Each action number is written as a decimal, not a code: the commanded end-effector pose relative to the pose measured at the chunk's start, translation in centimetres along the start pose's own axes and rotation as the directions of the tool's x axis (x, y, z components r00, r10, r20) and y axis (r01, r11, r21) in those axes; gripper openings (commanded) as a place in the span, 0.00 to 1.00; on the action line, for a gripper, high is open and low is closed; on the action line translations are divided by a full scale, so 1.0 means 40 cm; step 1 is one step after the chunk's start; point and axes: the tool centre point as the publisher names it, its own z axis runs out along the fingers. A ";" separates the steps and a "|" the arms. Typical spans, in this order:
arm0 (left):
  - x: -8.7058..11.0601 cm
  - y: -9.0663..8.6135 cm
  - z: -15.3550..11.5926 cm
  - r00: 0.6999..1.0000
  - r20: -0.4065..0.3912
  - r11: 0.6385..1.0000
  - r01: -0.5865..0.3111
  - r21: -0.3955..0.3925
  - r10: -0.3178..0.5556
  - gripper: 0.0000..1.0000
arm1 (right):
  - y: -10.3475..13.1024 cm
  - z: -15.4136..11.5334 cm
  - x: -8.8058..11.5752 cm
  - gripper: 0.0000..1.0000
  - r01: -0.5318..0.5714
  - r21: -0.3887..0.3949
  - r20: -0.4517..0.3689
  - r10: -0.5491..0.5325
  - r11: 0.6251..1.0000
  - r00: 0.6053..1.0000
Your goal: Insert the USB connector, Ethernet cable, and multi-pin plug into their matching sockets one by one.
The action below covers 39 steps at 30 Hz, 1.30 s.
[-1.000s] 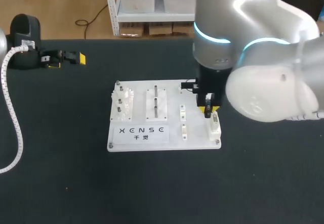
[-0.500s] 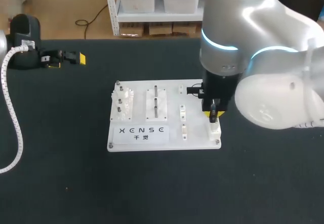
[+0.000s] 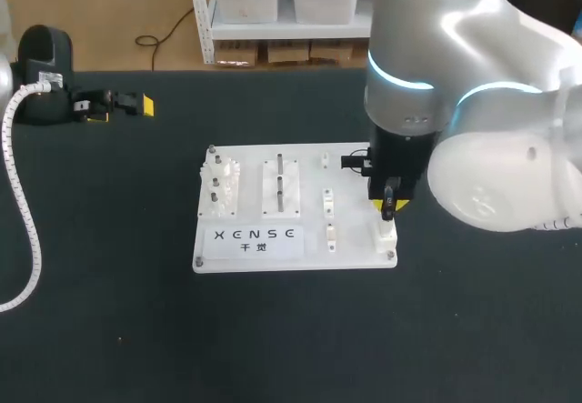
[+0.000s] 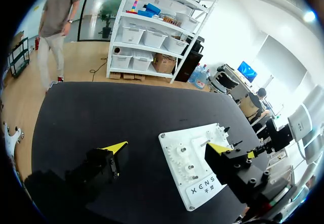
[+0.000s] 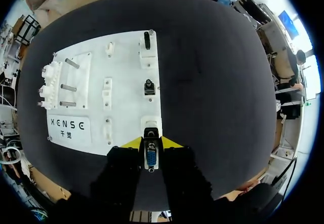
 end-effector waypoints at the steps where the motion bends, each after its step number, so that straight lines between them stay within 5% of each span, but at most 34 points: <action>1: 0.000 0.000 0.000 1.000 0.000 1.000 0.000 0.000 0.000 1.00 | -0.004 -0.001 0.008 0.00 -0.001 -0.002 0.004 0.001 1.000 1.000; 39: 0.000 0.000 0.000 1.000 0.000 1.000 0.000 0.000 0.000 1.00 | -0.017 0.030 0.004 0.00 -0.016 0.015 -0.016 0.016 1.000 1.000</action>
